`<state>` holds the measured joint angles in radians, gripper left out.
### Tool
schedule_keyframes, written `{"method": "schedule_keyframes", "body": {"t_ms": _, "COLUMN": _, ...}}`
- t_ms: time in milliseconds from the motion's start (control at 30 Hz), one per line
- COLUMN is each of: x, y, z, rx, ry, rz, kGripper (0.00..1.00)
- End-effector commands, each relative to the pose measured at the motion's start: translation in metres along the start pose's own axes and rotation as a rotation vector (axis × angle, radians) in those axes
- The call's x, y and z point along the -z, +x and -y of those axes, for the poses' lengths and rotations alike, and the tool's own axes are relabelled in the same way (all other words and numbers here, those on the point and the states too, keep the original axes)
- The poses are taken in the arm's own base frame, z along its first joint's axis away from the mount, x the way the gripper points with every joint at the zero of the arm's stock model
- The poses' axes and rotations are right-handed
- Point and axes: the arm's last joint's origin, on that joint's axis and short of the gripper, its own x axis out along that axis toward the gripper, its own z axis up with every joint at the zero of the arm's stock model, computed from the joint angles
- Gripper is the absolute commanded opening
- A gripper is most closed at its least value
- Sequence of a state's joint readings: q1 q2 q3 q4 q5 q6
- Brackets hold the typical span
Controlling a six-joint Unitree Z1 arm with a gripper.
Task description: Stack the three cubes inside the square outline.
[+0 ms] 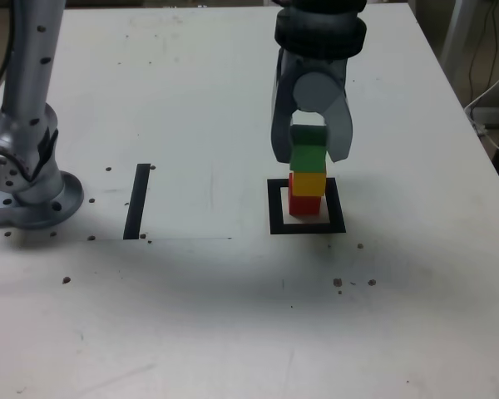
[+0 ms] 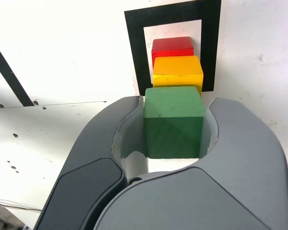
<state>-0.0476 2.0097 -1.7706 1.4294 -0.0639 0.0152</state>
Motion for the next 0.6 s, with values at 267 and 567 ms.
{"method": "schedule_keyframes", "body": {"t_ms": 267, "x": -0.0051, "y": 0.0065, "z": -0.0014, "rx": 0.003, "ry": 0.035, "rz": 0.022, "kGripper": 0.84}}
{"method": "schedule_keyframes", "body": {"t_ms": 567, "x": -0.0041, "y": 0.0099, "z": -0.0016, "rx": 0.003, "ry": 0.04, "rz": 0.016, "kGripper": 0.98}}
